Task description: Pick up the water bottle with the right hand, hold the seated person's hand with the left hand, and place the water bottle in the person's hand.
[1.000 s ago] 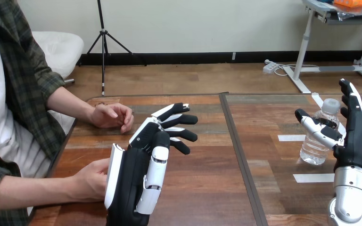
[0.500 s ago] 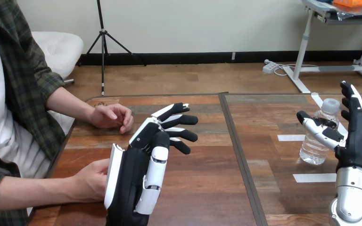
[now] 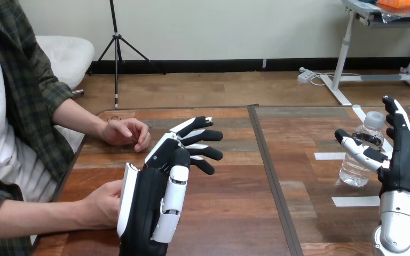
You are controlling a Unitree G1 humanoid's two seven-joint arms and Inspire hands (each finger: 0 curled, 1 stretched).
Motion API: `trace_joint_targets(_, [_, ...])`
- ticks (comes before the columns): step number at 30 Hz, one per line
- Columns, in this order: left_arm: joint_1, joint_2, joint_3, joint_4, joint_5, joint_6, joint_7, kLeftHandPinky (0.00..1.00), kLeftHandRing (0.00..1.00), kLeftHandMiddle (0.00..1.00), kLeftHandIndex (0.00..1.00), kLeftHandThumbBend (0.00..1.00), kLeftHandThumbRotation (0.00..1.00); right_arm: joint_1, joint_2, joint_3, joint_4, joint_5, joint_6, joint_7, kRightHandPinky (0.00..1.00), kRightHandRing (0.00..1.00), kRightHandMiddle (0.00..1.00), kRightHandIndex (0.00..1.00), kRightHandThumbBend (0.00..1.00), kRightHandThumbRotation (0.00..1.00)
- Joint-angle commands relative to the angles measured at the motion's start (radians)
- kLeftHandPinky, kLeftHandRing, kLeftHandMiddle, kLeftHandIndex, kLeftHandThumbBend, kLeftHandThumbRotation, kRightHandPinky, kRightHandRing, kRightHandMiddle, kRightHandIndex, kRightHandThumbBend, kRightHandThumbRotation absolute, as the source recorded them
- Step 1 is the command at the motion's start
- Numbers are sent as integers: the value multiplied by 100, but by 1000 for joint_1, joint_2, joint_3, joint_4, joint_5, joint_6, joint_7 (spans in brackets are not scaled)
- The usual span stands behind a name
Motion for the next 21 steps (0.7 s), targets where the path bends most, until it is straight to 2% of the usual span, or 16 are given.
trace_joint_targets(1, [19,-2,-4,-34,-10,-15,-7,45,58,68,75,17,98,-101,-41,18,7,-8,9,-10,91,93,93,89,69,2])
trace_joint_targets(15, [17,-3,2,-35,-11,-18,-7,46,59,69,76,17,98,-117,-45,23,29,15,29,11,91,92,92,89,69,0])
trace_joint_targets(21, [20,0,3,-42,-6,-13,-8,45,59,69,76,17,98,-124,-51,35,29,4,51,10,92,93,92,90,69,0])
